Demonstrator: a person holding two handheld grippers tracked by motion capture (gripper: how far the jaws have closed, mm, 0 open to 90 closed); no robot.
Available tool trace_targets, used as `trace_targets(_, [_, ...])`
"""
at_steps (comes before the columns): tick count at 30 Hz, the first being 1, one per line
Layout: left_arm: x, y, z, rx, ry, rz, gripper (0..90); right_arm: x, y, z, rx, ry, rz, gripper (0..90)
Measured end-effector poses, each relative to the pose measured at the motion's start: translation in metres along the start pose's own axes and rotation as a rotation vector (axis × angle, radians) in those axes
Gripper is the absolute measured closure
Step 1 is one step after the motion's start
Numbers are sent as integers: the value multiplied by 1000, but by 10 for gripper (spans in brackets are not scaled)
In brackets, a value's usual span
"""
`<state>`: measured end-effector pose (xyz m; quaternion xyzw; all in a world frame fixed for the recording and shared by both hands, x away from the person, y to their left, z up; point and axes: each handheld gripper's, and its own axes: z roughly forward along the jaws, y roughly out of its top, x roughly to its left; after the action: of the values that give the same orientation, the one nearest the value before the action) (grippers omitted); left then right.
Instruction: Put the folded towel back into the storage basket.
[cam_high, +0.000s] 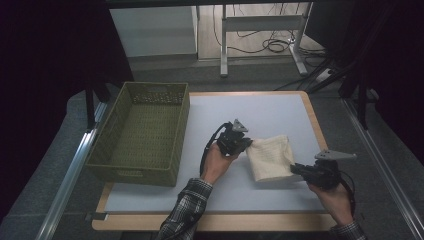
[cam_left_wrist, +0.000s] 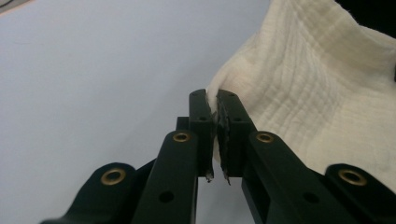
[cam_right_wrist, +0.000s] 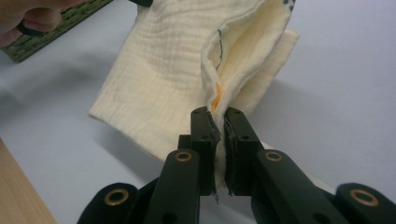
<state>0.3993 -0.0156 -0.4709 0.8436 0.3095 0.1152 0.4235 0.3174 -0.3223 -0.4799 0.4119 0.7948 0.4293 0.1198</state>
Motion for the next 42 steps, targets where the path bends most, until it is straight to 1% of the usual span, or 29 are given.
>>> trace_targets(4, [4, 2, -11, 6, 21, 7, 855, 4, 6, 3, -6, 15, -10, 835])
trace_targets(5, [6, 2, -14, 7, 26, 11, 854, 5, 8, 4, -11, 21, -6, 835])
trace_targets(9, [10, 2, -25, 8, 48, 9, 854, 12, 15, 9, -22, 34, -23, 834])
trace_targets(15, [18, 1, -39, 12, 77, 0, 853, 23, 26, 17, -26, 44, -49, 833])
trace_targets(21, [24, 1, -53, 11, 107, 7, 853, 33, 36, 25, -32, 49, -71, 832])
trace_targets(26, [32, 3, -67, 17, 138, 13, 853, 43, 46, 33, -35, 64, -85, 832])
trace_targets(31, [40, 5, -83, 14, 173, 16, 854, 53, 59, 43, -47, 76, -102, 832])
trace_targets(35, [47, 6, -96, 7, 199, 11, 854, 63, 70, 52, -55, 93, -111, 832])
trace_targets(37, [50, 6, -103, 3, 212, 10, 854, 67, 75, 56, -56, 102, -112, 832])
trace_targets(38, [53, 7, -106, 10, 218, 15, 854, 69, 78, 59, -58, 106, -112, 832])
trace_targets(40, [56, 6, -113, 2, 231, 7, 854, 73, 83, 64, -59, 120, -109, 832])
trace_targets(41, [59, 6, -116, 9, 240, 12, 854, 75, 86, 66, -62, 123, -110, 832])
trace_targets(42, [60, 5, -119, 4, 247, 7, 854, 77, 89, 68, -62, 131, -112, 832])
